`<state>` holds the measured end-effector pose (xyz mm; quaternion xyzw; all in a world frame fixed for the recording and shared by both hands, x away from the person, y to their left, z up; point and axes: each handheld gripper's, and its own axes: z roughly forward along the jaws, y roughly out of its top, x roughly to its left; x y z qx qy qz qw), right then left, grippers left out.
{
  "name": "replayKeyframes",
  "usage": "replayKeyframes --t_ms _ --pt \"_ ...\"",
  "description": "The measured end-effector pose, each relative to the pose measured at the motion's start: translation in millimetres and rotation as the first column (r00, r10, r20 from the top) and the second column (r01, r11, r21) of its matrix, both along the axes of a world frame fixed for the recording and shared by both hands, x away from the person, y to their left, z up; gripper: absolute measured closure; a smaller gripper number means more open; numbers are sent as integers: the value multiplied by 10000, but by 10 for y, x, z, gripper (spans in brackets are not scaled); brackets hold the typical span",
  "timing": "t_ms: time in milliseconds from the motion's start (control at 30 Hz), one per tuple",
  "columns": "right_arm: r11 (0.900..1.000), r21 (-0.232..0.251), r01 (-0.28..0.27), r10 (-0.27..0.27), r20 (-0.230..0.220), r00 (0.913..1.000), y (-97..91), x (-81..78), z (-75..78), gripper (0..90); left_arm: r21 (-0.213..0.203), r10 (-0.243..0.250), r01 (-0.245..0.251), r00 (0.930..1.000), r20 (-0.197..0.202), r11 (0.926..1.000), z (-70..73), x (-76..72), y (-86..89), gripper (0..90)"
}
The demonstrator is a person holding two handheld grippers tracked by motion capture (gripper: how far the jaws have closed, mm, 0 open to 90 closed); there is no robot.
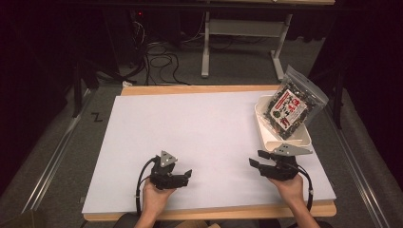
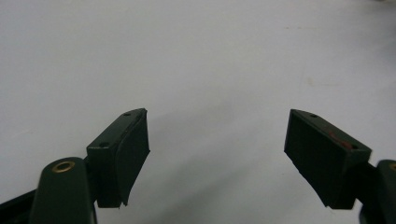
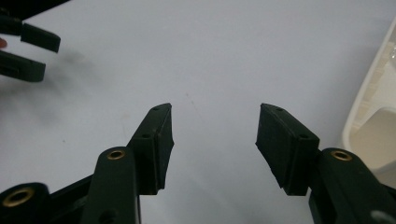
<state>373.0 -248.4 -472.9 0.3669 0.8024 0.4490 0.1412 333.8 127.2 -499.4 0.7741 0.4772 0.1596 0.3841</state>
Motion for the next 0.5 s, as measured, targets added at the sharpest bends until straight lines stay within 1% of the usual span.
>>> replayKeyframes --t_ms 133,233,300,333,500 --pt "9990 -430 -82 74 -176 9998 12 -15 -105 451 63 -24 24 10000 -61 10000 -12 -8 -1 226" --pt "9983 -578 -111 100 -195 9998 16 -24 -157 448 71 -3 4 10000 -80 10000 -15 -3 -3 227" --pt "9969 -761 -196 190 -91 9998 13 -21 -171 445 107 -2 2 10000 -56 9999 -15 -6 -3 228" --pt "9968 -780 -198 197 -26 9998 14 -20 -175 444 111 3 -2 10000 -55 9999 -16 -8 -2 228" --pt "9973 -720 -140 138 -29 9999 9 -27 -178 436 79 39 -39 10000 -63 10000 -14 -8 17 229"
